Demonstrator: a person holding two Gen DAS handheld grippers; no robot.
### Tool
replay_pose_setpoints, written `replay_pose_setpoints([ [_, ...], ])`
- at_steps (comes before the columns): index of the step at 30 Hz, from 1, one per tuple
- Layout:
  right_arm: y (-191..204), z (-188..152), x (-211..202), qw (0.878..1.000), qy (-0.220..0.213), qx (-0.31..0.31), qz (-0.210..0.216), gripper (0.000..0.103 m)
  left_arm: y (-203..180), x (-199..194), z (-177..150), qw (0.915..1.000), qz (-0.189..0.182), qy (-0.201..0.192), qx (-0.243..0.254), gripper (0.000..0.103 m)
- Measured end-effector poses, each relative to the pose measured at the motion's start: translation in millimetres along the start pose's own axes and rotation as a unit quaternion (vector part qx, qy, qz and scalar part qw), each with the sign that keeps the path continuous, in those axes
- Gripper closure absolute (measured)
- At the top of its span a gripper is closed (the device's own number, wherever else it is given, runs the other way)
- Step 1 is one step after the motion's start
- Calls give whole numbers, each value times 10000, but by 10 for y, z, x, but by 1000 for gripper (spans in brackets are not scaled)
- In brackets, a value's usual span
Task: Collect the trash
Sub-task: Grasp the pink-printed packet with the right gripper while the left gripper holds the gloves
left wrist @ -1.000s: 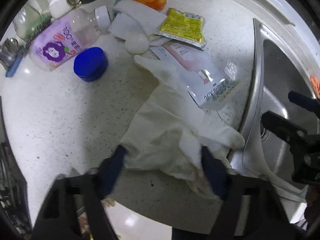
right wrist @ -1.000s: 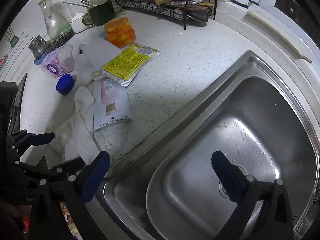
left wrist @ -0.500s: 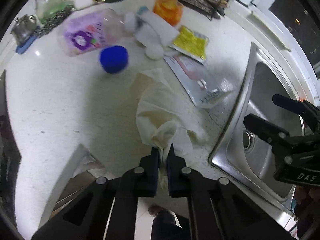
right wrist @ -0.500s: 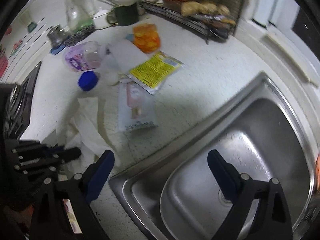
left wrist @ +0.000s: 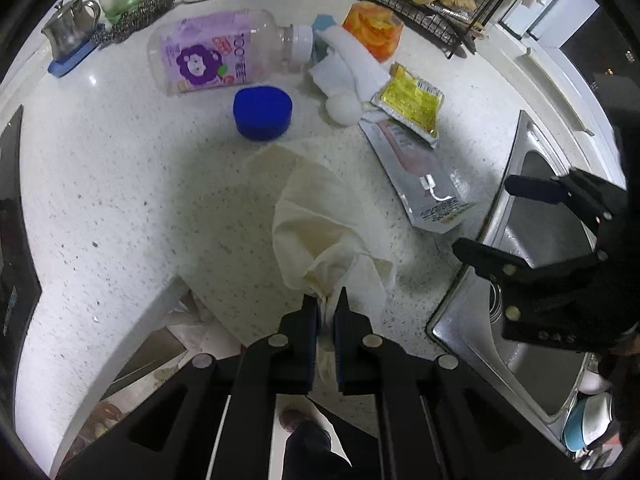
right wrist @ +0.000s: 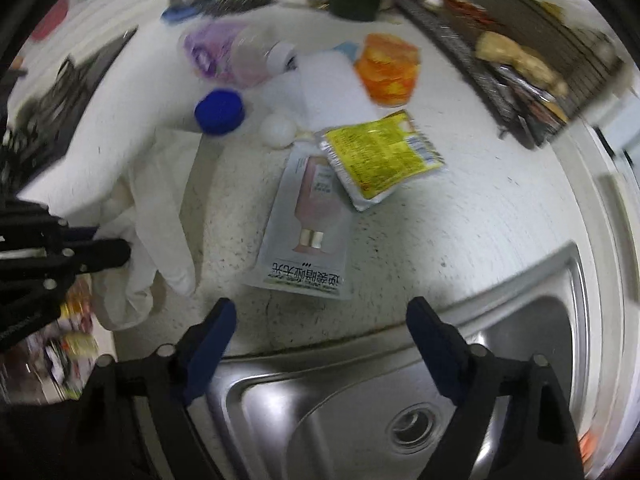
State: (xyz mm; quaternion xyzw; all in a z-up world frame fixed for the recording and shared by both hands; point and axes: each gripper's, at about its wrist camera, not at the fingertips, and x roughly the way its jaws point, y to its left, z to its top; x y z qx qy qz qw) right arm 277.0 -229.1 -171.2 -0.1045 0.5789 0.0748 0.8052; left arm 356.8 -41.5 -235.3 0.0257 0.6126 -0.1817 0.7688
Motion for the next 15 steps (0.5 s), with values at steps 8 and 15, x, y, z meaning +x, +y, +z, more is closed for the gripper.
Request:
replay_pose_setpoints([
  [8, 163, 164, 315, 9958, 399, -772, 273, 50, 88, 88, -6, 9998, 48, 77, -162, 97],
  [15, 207, 257, 356, 9944, 408, -770, 601, 89, 124, 30, -41, 9994, 25, 51, -331, 97],
])
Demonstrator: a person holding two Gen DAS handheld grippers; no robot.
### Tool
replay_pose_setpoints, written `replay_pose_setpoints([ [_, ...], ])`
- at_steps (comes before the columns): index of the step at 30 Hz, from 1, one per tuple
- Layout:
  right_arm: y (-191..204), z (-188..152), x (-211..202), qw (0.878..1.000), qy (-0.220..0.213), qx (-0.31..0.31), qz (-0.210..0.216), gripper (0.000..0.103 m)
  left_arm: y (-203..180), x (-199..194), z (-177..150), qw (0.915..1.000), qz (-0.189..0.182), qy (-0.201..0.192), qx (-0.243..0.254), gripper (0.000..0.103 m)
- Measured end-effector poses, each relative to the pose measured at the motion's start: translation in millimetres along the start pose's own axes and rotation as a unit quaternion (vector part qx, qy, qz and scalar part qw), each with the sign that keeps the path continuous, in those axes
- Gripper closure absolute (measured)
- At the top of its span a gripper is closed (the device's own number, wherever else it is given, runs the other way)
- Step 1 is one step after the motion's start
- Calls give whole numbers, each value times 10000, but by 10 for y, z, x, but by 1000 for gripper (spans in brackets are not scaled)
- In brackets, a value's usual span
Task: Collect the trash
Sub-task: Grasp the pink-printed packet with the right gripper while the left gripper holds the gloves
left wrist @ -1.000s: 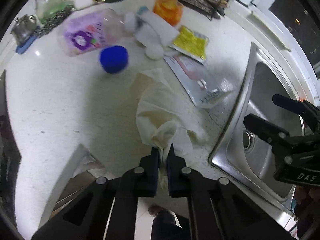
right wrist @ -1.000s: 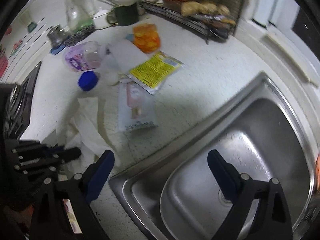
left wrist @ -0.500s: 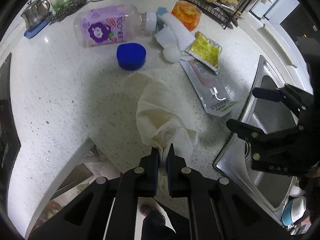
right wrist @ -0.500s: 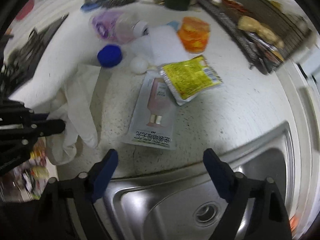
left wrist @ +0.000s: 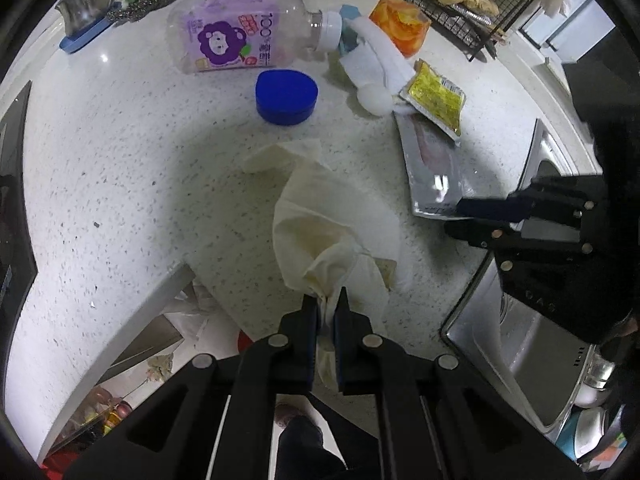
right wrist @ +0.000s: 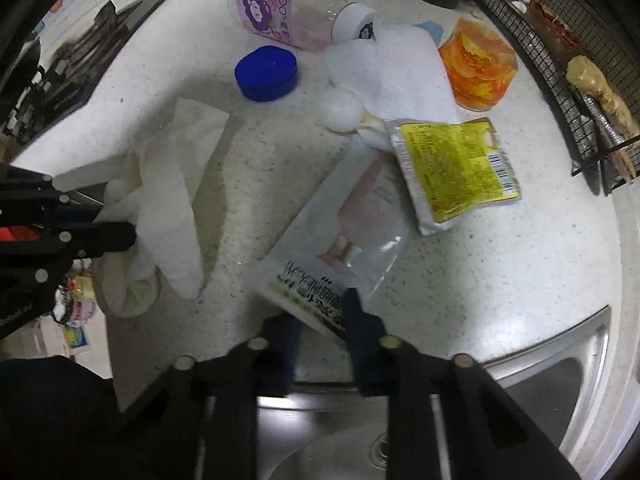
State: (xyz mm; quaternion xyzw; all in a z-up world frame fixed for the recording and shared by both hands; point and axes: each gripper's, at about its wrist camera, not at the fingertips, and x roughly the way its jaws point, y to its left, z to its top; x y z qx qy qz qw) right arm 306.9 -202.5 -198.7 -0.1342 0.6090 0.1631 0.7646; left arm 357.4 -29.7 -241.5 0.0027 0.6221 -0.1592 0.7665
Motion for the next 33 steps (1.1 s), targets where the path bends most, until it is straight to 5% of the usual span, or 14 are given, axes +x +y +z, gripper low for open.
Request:
replay_pose_setpoints([
  [14, 421, -93, -683, 9840, -1129, 1211, 654, 101, 90, -799, -203, 9963, -61, -858, -46, 97],
  [24, 662, -380, -1475, 9649, -2147, 1427, 492, 102, 101, -1457, -458, 9881, -110, -1529, 118, 97],
  [33, 908, -582, -1444, 9633, -2287, 1363, 343, 102, 162, -1680, -793, 9846, -39, -1731, 225, 97],
])
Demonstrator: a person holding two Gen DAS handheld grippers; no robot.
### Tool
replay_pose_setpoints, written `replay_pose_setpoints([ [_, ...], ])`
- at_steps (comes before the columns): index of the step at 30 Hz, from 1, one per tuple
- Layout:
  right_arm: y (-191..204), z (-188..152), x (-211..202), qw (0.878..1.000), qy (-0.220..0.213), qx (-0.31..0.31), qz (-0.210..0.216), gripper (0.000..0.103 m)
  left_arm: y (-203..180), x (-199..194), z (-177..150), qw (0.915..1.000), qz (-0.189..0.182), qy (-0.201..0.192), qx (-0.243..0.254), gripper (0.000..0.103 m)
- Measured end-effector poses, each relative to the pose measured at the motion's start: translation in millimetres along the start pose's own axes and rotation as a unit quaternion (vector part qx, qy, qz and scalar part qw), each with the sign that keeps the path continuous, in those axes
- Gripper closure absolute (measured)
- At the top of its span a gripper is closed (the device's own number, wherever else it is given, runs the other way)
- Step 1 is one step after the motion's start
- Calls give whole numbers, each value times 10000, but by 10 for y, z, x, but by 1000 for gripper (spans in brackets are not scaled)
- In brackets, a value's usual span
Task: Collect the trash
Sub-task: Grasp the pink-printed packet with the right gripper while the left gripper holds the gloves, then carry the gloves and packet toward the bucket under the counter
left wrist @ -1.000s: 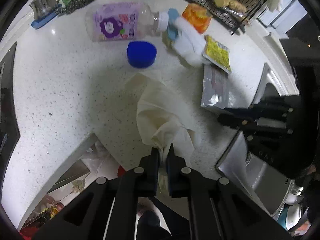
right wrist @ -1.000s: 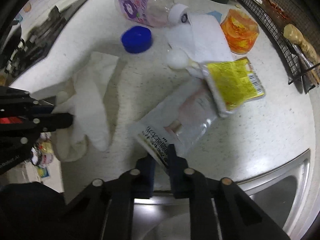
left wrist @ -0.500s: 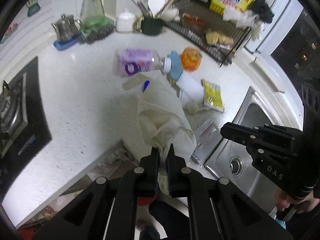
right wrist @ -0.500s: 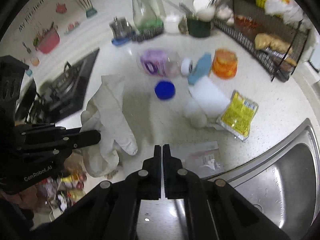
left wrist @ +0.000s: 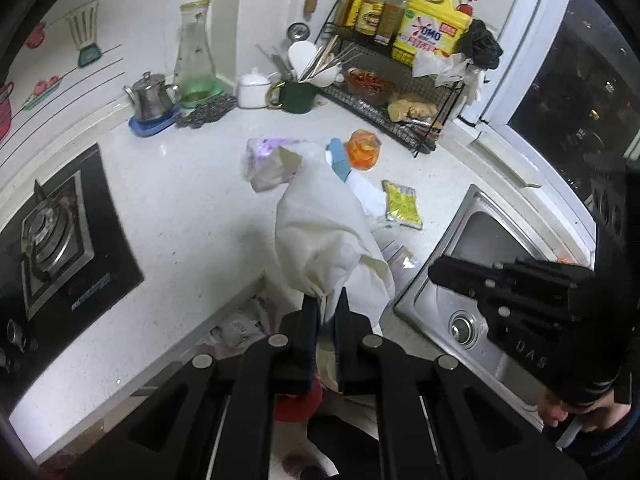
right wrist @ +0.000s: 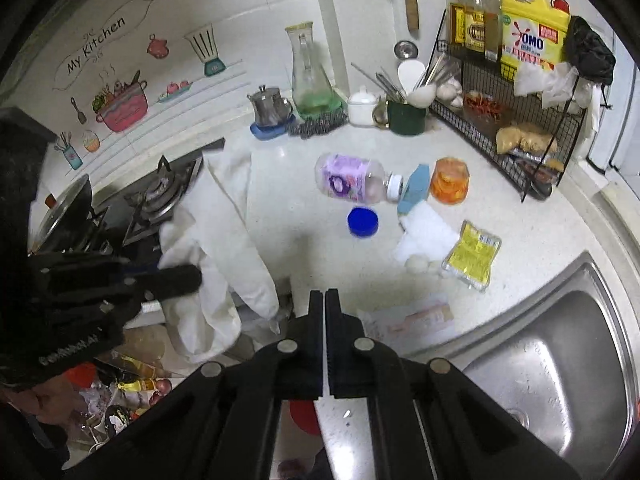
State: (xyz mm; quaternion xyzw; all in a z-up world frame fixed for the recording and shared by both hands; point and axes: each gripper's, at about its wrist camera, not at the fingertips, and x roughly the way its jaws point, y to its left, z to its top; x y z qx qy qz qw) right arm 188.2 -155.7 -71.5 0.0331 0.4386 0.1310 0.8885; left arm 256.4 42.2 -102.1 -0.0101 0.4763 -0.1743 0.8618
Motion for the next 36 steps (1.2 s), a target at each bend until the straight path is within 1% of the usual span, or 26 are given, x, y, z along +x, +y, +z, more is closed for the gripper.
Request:
replay_pose_setpoints([
  [3, 8, -87, 68, 9999, 163, 35, -35, 102, 62, 46, -90, 9999, 9, 95, -115, 97],
  [4, 18, -118, 92, 9997, 222, -16, -104, 102, 81, 84, -121, 9998, 33, 150, -146, 97],
  [5, 9, -135, 128, 9994, 232, -50, -263, 100, 102, 130, -151, 9996, 66, 207, -173, 97],
  [7, -14, -163, 206, 9985, 327, -107, -418, 85, 147, 211, -201, 9991, 113, 313, -252, 97],
  [8, -24, -177, 244, 9982, 377, -119, -457, 69, 170, 264, -222, 9988, 114, 373, -288, 97],
  [9, -34, -192, 284, 9979, 399, -146, -479, 57, 191, 309, -237, 9985, 120, 425, -328, 97],
  [11, -59, -206, 373, 9972, 463, -198, -550, 49, 228, 413, -262, 9977, 153, 529, -387, 97],
  [12, -76, -210, 437, 9966, 532, -234, -580, 45, 242, 461, -268, 9974, 188, 570, -405, 97],
  [13, -86, -214, 483, 9960, 614, -248, -607, 43, 258, 521, -276, 9970, 217, 619, -419, 97],
  [15, -128, -218, 620, 9943, 781, -307, -652, 34, 292, 632, -284, 9959, 234, 728, -480, 97],
  [18, -177, -242, 775, 9926, 960, -393, -638, 30, 340, 793, -306, 9941, 254, 883, -584, 97],
  [25, -293, -260, 1202, 9874, 1298, -716, -556, 30, 423, 1081, -349, 9898, 316, 1122, -813, 97],
  [26, -298, -264, 1234, 9868, 1321, -742, -564, 32, 426, 1107, -346, 9894, 319, 1151, -828, 97],
  [27, -321, -271, 1290, 9862, 1361, -754, -573, 41, 424, 1130, -350, 9888, 327, 1182, -849, 97],
  [28, -335, -276, 1319, 9860, 1386, -747, -551, 45, 420, 1144, -353, 9886, 320, 1192, -866, 97],
  [29, -354, -293, 1369, 9853, 1462, -716, -514, 53, 414, 1158, -355, 9884, 308, 1208, -868, 97],
  [30, -358, -307, 1400, 9847, 1522, -706, -479, 56, 406, 1168, -358, 9883, 288, 1213, -874, 97],
  [31, -348, -326, 1422, 9840, 1541, -758, -471, 56, 404, 1171, -359, 9884, 263, 1211, -877, 97],
  [32, -335, -333, 1414, 9841, 1491, -817, -513, 58, 399, 1182, -363, 9883, 235, 1217, -890, 97],
  [34, -346, -326, 1413, 9844, 1450, -817, -562, 67, 397, 1205, -374, 9877, 231, 1252, -910, 97],
  [35, -369, -318, 1419, 9845, 1423, -804, -628, 84, 394, 1217, -376, 9875, 241, 1265, -907, 97],
  [36, -375, -315, 1426, 9843, 1423, -807, -664, 98, 390, 1226, -382, 9873, 245, 1271, -920, 97],
])
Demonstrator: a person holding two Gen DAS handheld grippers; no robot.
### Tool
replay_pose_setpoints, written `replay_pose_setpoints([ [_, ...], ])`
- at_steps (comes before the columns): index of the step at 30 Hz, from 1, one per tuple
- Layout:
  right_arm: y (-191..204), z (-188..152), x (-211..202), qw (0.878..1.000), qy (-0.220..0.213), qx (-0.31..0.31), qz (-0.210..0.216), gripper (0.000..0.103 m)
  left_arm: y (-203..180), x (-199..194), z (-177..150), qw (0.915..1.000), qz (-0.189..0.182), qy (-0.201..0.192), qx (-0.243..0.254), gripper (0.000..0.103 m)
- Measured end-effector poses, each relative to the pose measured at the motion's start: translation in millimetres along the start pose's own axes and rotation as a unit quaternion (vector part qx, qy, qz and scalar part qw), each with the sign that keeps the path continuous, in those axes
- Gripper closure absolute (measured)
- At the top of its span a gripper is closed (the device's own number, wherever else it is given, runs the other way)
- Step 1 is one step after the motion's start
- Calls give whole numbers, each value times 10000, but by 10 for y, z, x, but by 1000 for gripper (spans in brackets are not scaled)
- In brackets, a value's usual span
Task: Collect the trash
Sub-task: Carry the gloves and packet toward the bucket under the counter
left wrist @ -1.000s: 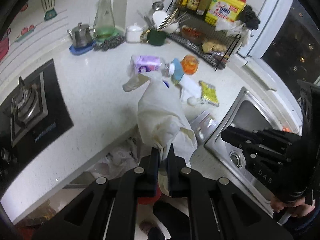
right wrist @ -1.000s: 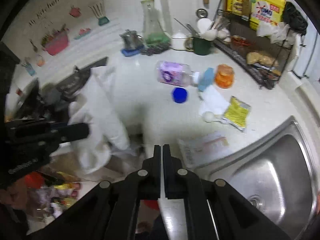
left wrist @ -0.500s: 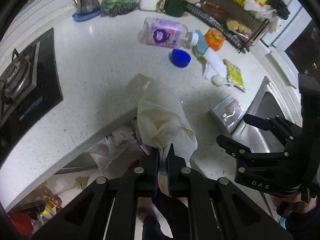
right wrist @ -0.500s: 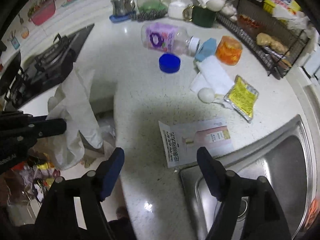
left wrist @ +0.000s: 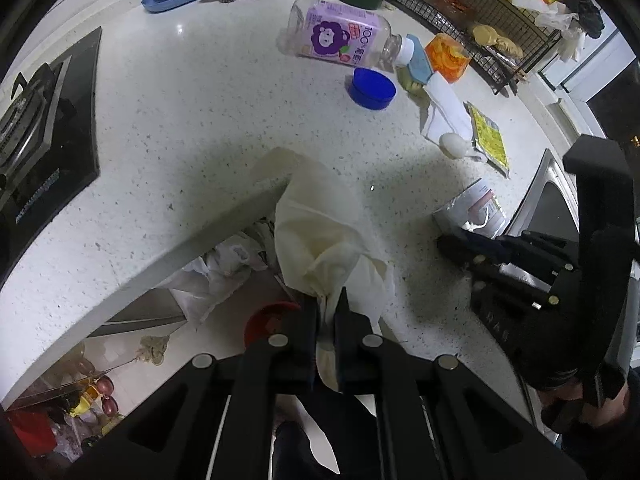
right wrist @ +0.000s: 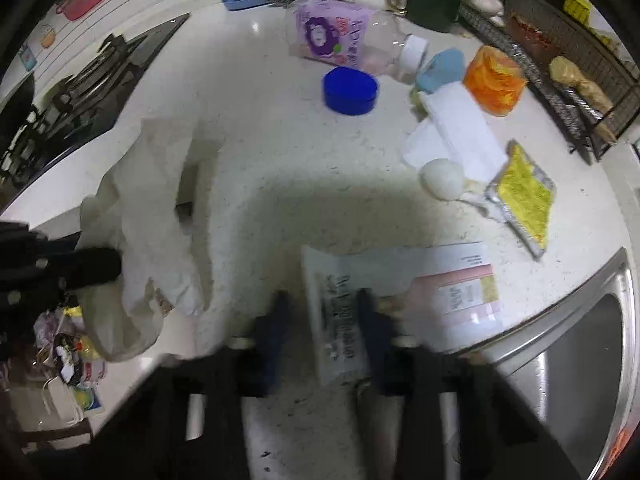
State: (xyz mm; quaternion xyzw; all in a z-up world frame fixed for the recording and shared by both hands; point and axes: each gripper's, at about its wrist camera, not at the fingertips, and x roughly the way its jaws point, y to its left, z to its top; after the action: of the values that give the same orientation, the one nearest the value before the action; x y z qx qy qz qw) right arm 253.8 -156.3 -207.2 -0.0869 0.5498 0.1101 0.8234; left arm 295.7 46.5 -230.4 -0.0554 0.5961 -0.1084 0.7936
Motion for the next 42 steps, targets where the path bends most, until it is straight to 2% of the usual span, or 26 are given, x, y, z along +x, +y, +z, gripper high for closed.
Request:
replay_pose_setpoints([
  [7, -28, -39, -55, 9999, -68, 61, 122, 103, -10, -95, -52, 10000, 12, -84, 27, 97],
  [12, 39, -77, -279, 9986, -226, 239, 405, 103, 12, -296, -132, 9996, 35, -251, 115, 97],
  [21, 328, -127, -858, 9955, -748, 341, 471, 103, 108, -801, -380, 9974, 28, -688, 212, 97],
  [31, 743, -347, -1536, 9900, -1277, 429, 412, 103, 213, -1383, -832, 9924, 0, -1142, 460, 97],
  [38, 1023, -567, -1743, 9867, -1470, 531, 443, 103, 313, -1624, -1214, 9900, 1, -1272, 607, 97],
  [42, 1205, -717, -1775, 9859, -1478, 589, 512, 103, 431, -1626, -1429, 9911, 20, -1185, 602, 97],
])
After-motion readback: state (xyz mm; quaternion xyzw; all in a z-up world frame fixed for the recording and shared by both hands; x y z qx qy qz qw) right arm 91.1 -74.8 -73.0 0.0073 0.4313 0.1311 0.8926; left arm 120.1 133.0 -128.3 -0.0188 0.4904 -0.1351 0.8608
